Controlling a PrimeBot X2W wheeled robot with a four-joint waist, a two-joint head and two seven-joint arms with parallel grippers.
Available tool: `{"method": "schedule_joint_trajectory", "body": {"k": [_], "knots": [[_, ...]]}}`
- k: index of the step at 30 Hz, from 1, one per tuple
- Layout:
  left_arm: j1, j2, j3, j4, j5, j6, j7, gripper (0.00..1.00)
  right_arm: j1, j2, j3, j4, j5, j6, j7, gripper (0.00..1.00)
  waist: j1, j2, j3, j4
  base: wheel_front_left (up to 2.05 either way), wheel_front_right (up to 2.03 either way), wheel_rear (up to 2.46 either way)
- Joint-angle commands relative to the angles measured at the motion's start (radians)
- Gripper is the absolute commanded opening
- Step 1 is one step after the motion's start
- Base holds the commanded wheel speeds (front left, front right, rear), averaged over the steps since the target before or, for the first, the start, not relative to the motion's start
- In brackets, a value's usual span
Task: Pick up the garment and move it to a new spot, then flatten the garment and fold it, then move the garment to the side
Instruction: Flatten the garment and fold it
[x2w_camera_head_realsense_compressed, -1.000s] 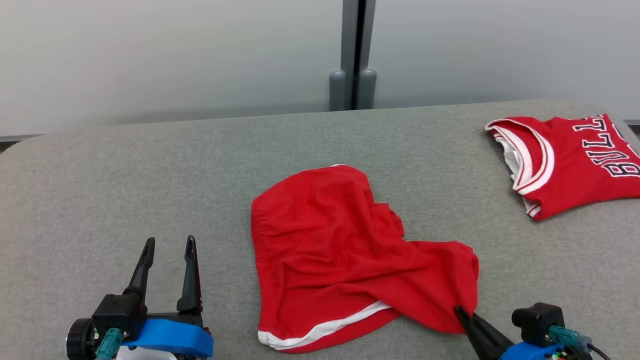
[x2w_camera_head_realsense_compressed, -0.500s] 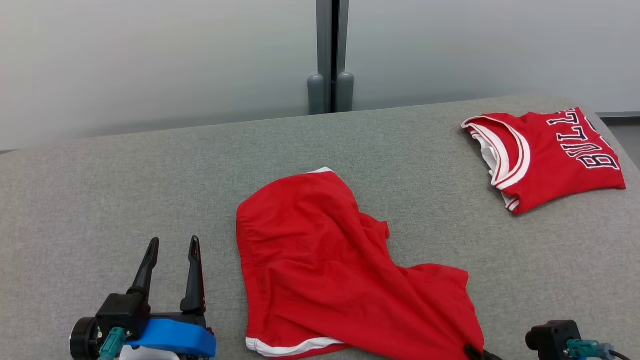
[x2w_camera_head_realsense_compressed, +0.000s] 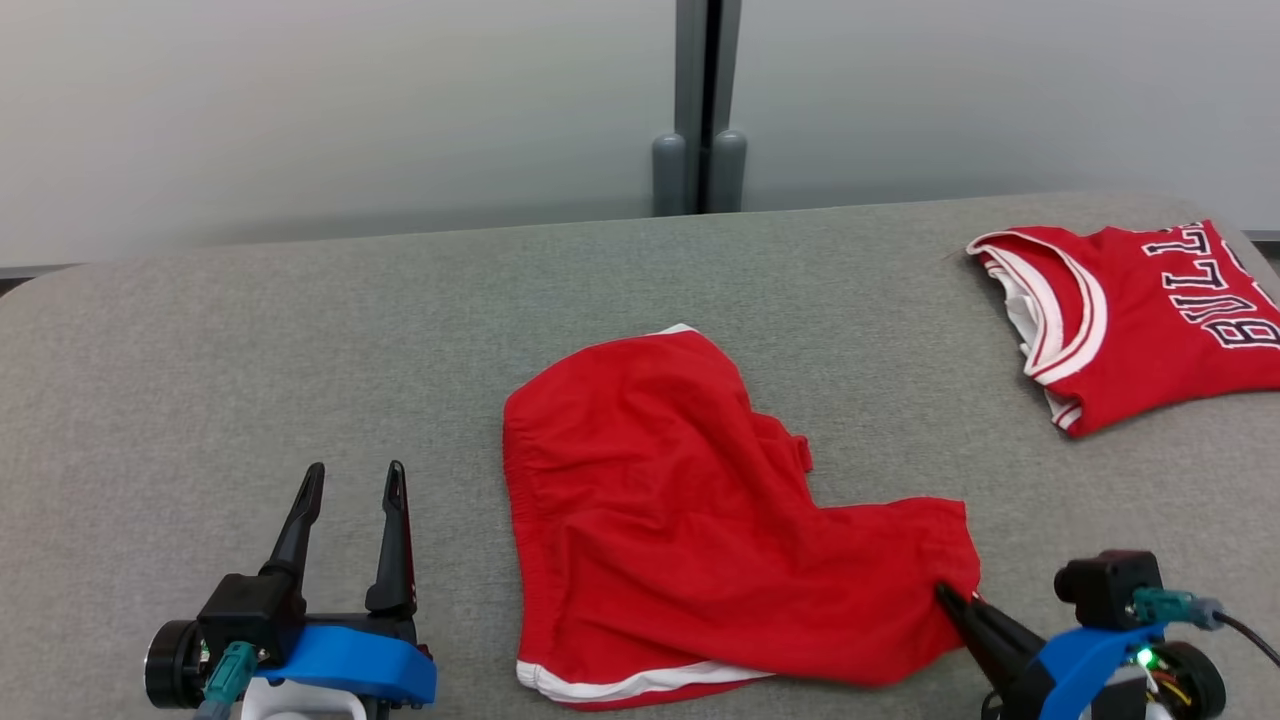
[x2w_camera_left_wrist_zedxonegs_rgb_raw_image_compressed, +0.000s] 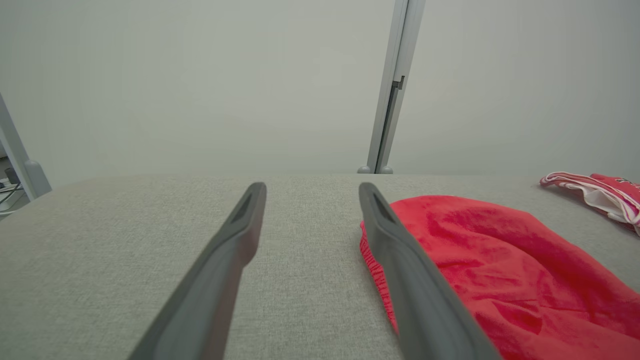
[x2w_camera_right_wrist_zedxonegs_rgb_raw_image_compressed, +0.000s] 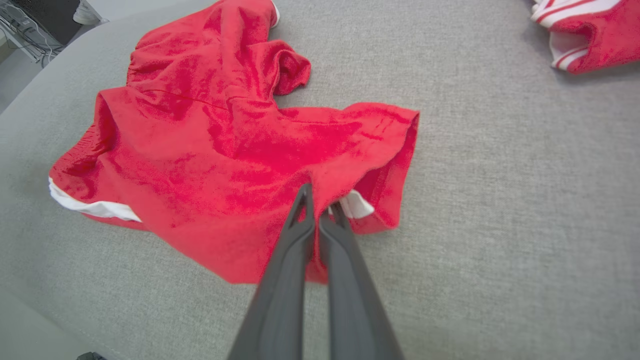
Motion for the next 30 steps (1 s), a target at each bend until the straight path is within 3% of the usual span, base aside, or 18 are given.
{"method": "schedule_joint_trajectory", "body": {"k": [1, 17, 18, 19, 20, 30], "knots": [[-0.015, -0.001, 0.000, 0.001, 0.006, -0.004, -0.005, 1.00, -0.036, -0.009, 0.003, 0.026, -0.002, 0.000, -0.014, 0.00, 0.0000, -0.0001, 0.005, 0.011, 0.00, 0.00, 0.00], [-0.032, -0.001, 0.002, 0.001, -0.004, -0.007, -0.005, 1.00, -0.326, -0.002, 0.011, 0.473, 0.032, 0.000, -0.199, 0.00, 0.0000, -0.0001, 0.029, 0.085, 0.00, 0.00, 0.00], [-0.031, -0.001, 0.003, 0.000, -0.004, -0.006, -0.005, 1.00, -0.338, 0.004, 0.016, 0.493, 0.035, 0.000, -0.218, 0.21, 0.0000, -0.0001, 0.029, 0.084, 0.00, 0.00, 0.00], [-0.029, -0.001, 0.004, -0.001, -0.004, -0.005, -0.005, 1.00, -0.348, 0.007, 0.023, 0.510, 0.037, 0.000, -0.235, 0.88, 0.0000, -0.0001, 0.030, 0.083, 0.00, 0.00, 0.00], [-0.028, -0.001, 0.003, -0.001, -0.005, -0.003, -0.005, 1.00, -0.358, 0.007, 0.030, 0.527, 0.038, 0.000, -0.252, 1.00, 0.0000, -0.0001, 0.029, 0.082, 0.00, 0.00, 0.00], [-0.004, -0.001, 0.009, -0.005, -0.005, 0.005, -0.005, 1.00, -0.359, -0.019, 0.013, 0.538, 0.022, 0.000, -0.483, 1.00, 0.0000, -0.0001, 0.000, 0.046, 0.00, 0.00, 0.00]]}}
